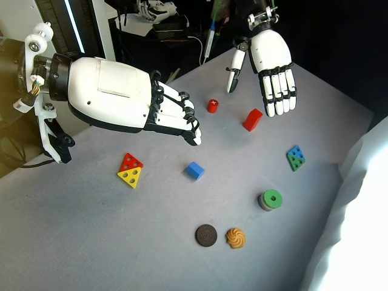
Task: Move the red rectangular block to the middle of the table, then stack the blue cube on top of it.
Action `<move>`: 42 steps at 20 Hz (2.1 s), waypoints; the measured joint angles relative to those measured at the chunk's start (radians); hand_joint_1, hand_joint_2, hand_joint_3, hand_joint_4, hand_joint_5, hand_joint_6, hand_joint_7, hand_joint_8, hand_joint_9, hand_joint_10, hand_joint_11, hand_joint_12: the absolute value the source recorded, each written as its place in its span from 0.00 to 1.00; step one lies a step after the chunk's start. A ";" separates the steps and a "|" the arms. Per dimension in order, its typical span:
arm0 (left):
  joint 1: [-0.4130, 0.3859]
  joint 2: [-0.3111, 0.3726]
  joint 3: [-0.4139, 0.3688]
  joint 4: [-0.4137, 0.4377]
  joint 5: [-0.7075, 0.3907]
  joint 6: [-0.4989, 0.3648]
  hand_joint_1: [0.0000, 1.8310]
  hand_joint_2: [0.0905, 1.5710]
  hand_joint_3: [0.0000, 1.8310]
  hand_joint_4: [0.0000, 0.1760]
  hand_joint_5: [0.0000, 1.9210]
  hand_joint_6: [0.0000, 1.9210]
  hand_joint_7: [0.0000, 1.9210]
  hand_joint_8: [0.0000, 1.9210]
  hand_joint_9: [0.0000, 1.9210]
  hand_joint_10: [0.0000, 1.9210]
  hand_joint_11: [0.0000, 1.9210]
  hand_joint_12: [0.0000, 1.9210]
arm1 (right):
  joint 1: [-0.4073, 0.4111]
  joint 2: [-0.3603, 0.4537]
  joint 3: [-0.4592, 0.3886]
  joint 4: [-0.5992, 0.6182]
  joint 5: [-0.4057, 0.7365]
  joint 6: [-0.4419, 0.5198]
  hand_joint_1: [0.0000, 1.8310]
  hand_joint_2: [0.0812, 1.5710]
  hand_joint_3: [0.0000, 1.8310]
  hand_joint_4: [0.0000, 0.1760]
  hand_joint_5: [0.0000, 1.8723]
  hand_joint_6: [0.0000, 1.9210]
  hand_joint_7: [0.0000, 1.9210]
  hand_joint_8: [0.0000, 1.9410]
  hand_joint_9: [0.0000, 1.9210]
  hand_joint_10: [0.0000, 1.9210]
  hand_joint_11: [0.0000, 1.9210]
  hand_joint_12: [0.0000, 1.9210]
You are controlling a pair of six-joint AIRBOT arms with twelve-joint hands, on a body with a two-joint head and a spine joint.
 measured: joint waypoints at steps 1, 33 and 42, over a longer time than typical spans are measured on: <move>0.010 -0.006 0.004 -0.003 -0.004 -0.001 0.23 0.62 0.00 0.76 0.21 0.01 0.05 0.00 0.00 0.00 0.00 0.08 | 0.000 0.000 0.000 0.000 -0.001 0.000 0.05 0.79 0.00 0.00 0.19 0.00 0.19 0.00 0.17 0.00 0.00 0.36; 0.061 -0.193 0.183 -0.178 -0.052 0.077 0.50 0.63 0.00 0.05 0.26 0.00 0.07 0.00 0.02 0.00 0.00 0.16 | 0.000 0.000 0.000 0.000 0.002 0.000 0.02 0.77 0.00 0.00 0.22 0.00 0.21 0.00 0.20 0.00 0.00 0.42; 0.046 -0.211 0.185 -0.313 -0.054 0.168 0.49 0.65 0.00 0.04 0.28 0.00 0.08 0.00 0.03 0.00 0.00 0.16 | 0.000 0.000 0.000 0.000 0.005 0.000 0.03 0.77 0.00 0.00 0.22 0.00 0.21 0.00 0.19 0.00 0.00 0.41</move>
